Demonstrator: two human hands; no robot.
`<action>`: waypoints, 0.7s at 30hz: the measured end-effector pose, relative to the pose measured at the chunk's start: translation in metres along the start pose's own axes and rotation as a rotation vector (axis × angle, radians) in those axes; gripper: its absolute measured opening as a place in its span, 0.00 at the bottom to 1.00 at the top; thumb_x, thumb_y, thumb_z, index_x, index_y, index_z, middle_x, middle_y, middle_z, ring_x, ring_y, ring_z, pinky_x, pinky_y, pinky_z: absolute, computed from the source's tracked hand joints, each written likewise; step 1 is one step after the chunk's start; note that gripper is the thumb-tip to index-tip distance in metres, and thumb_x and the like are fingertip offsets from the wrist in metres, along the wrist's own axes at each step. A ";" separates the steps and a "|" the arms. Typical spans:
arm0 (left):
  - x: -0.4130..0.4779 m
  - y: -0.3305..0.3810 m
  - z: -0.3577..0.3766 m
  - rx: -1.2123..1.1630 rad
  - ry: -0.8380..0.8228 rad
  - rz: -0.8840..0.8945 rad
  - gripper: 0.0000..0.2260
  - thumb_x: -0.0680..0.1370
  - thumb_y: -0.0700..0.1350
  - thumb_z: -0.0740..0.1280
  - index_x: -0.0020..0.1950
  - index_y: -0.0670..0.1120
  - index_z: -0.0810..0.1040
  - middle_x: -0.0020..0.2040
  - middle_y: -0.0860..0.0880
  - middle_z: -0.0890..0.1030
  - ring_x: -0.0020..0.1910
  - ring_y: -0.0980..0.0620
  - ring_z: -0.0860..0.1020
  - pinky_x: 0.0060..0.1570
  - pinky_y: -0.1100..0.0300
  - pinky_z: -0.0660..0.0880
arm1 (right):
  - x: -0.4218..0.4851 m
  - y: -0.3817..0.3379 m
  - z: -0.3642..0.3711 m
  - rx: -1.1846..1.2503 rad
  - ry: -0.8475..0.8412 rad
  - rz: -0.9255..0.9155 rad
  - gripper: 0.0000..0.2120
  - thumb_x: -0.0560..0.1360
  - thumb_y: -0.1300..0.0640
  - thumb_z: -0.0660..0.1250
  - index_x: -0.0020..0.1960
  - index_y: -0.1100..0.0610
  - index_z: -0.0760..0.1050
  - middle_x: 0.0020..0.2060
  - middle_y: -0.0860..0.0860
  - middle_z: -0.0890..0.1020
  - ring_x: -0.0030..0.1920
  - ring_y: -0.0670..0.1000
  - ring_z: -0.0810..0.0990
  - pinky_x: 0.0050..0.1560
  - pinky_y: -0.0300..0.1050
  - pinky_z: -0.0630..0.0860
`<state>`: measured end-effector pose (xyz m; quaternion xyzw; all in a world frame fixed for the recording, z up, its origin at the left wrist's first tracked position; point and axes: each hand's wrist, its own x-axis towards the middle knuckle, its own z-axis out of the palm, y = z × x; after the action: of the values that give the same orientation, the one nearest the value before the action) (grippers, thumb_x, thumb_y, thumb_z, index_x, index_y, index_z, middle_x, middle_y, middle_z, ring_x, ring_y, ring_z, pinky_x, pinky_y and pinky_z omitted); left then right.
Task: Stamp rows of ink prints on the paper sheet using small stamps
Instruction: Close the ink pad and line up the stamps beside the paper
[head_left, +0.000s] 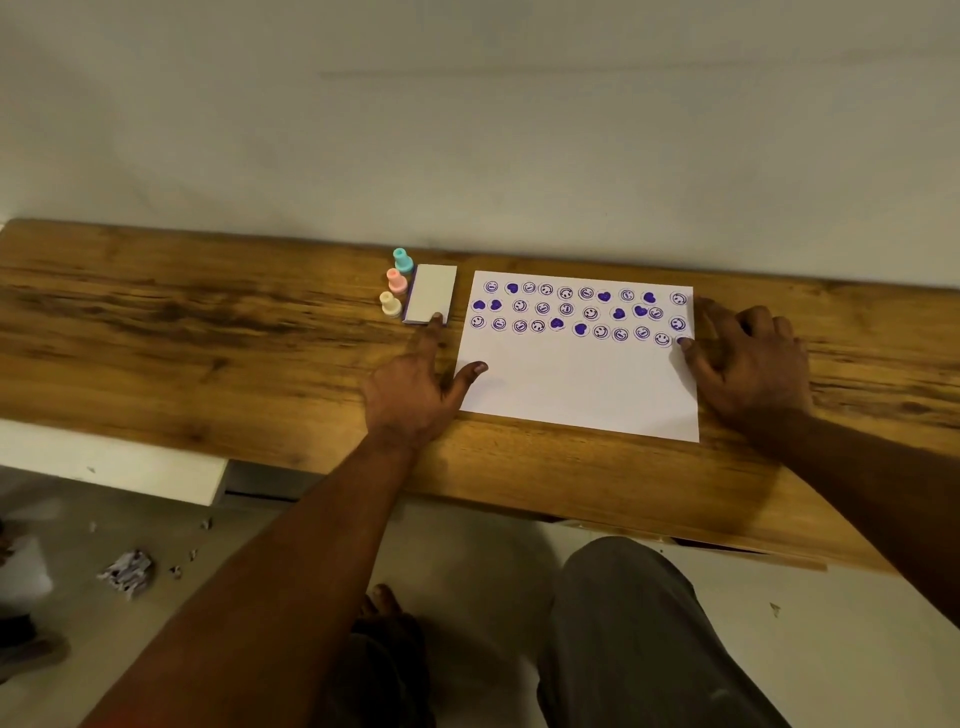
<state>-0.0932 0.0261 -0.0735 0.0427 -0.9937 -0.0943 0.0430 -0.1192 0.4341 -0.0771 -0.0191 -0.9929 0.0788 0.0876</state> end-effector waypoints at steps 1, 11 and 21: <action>0.000 0.000 0.000 0.000 0.000 -0.002 0.44 0.76 0.80 0.44 0.85 0.56 0.57 0.45 0.47 0.82 0.41 0.48 0.80 0.47 0.49 0.80 | 0.000 0.000 0.000 0.000 0.001 -0.001 0.31 0.79 0.32 0.54 0.76 0.47 0.67 0.54 0.57 0.74 0.54 0.63 0.74 0.51 0.57 0.74; -0.001 0.002 -0.004 0.006 -0.008 0.003 0.43 0.76 0.79 0.45 0.86 0.56 0.56 0.41 0.51 0.76 0.38 0.53 0.73 0.43 0.55 0.76 | 0.001 0.002 0.004 -0.007 0.019 -0.008 0.30 0.79 0.32 0.54 0.76 0.46 0.67 0.54 0.57 0.74 0.53 0.63 0.74 0.50 0.57 0.74; -0.001 0.001 -0.003 -0.017 0.055 0.024 0.43 0.78 0.78 0.47 0.87 0.55 0.52 0.38 0.52 0.72 0.32 0.55 0.72 0.36 0.60 0.68 | 0.001 0.004 0.009 -0.039 0.015 -0.004 0.30 0.79 0.32 0.53 0.77 0.44 0.66 0.54 0.56 0.73 0.53 0.61 0.73 0.50 0.56 0.74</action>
<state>-0.0923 0.0264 -0.0701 0.0330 -0.9918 -0.1009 0.0716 -0.1221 0.4368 -0.0859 -0.0192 -0.9935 0.0593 0.0948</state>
